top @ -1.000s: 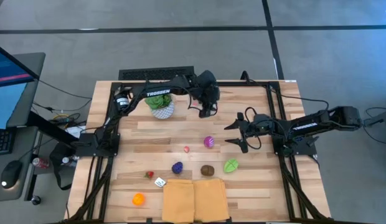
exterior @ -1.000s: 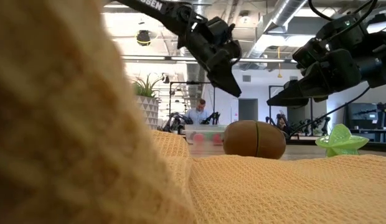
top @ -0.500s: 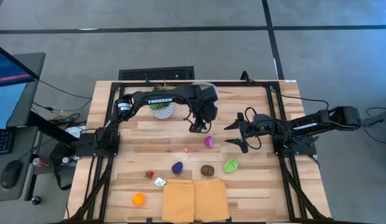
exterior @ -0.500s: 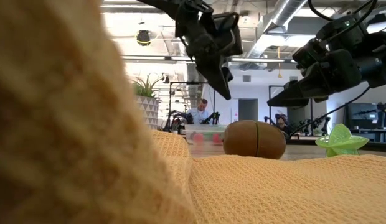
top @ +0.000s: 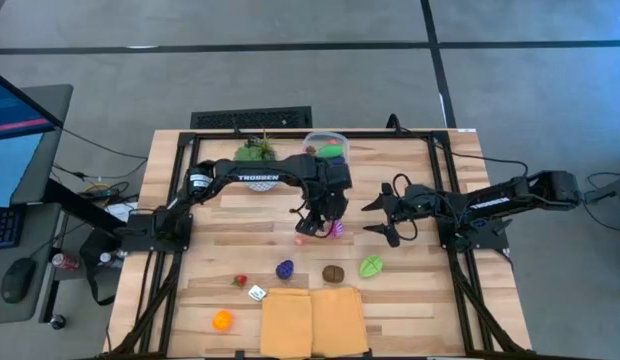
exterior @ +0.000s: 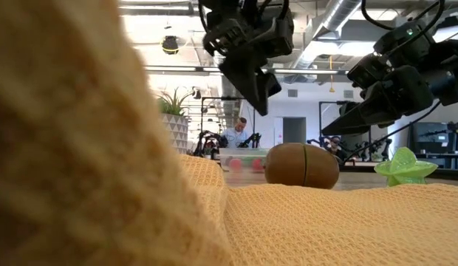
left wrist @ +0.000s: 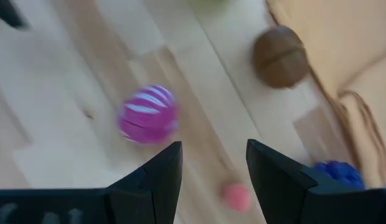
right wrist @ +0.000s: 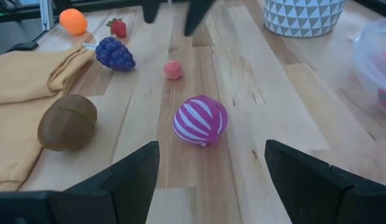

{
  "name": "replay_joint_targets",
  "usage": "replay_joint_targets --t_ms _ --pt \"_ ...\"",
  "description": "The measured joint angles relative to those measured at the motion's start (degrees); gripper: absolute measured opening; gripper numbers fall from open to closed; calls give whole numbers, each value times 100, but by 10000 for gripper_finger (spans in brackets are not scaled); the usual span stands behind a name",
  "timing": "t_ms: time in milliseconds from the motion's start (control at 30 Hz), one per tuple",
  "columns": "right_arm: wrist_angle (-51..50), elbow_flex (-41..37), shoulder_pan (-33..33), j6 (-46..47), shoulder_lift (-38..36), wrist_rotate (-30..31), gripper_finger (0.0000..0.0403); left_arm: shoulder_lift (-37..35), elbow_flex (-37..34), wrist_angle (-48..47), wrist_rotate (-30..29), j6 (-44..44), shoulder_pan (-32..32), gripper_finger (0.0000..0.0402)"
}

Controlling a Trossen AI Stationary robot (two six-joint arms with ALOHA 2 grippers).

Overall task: Pick and placing Produce into tupperware
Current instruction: Put the strawberry into the transparent bin

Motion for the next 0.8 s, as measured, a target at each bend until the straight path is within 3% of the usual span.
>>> replay_joint_targets --t_ms 800 --pt "-119 0 13 200 0 0 315 -38 -11 -1647 -931 -1393 -1204 169"
